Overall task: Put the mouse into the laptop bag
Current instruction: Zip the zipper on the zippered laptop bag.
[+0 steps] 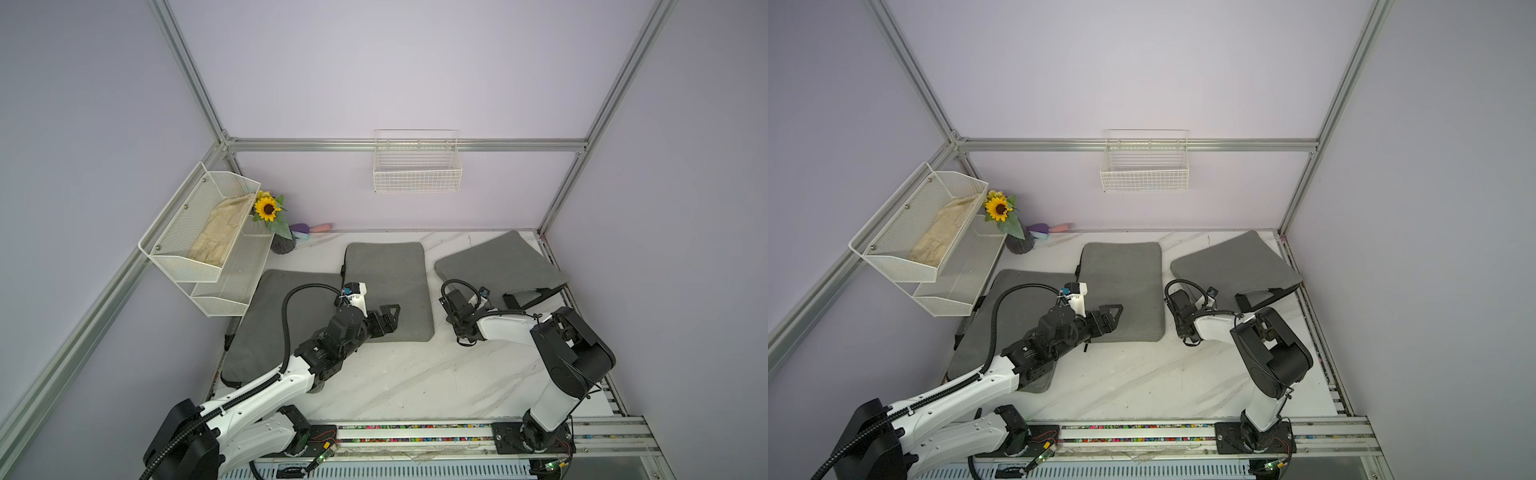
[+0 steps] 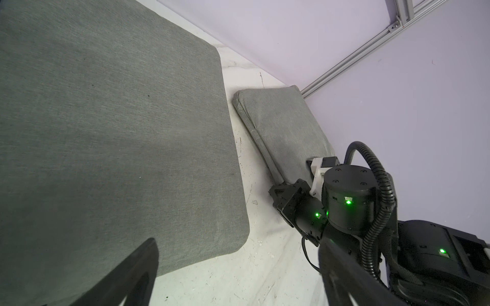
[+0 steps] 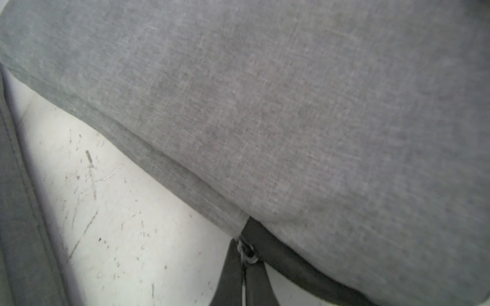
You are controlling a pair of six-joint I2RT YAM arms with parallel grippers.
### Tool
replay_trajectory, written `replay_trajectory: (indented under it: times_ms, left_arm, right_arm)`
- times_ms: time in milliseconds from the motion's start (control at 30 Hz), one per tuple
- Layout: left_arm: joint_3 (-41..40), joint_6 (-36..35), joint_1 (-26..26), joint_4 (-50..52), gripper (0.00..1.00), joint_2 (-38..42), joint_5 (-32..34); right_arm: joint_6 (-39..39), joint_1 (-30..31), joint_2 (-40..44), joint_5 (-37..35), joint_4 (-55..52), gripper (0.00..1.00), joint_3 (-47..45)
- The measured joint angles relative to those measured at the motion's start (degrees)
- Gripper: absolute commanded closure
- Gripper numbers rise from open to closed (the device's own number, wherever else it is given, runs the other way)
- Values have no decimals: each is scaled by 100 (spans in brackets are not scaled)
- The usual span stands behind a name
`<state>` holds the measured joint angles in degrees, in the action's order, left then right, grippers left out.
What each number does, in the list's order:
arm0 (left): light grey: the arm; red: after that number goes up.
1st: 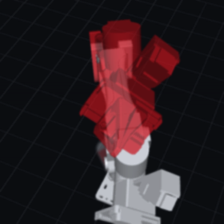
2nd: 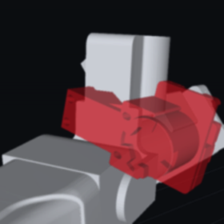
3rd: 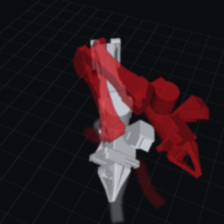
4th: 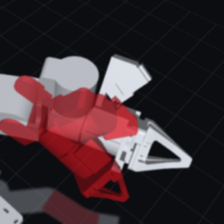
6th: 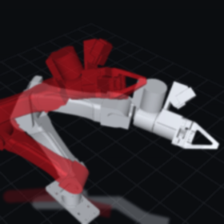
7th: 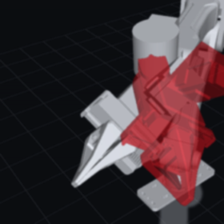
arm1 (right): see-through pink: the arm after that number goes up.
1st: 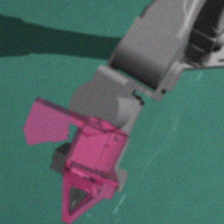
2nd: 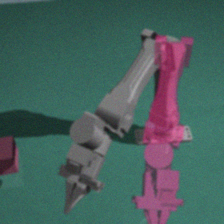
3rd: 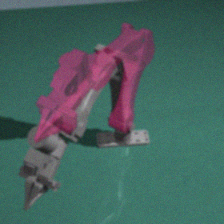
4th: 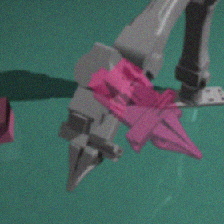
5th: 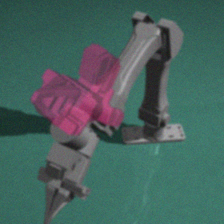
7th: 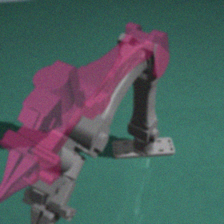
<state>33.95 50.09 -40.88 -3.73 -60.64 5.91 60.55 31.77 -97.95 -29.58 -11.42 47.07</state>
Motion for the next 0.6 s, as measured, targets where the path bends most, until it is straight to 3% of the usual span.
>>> replay_trajectory:
  times_ms: [267, 600]
  left_arm:
    - [4, 203, 0, -435, 8, -802, -293]
    - [542, 848, 0, -1346, 9, -3040, -1043]
  right_arm:
    - [-673, 24, 522, 868, 407, 100, -352]
    - [-1152, 247, 774, 1825, 846, 100, -402]
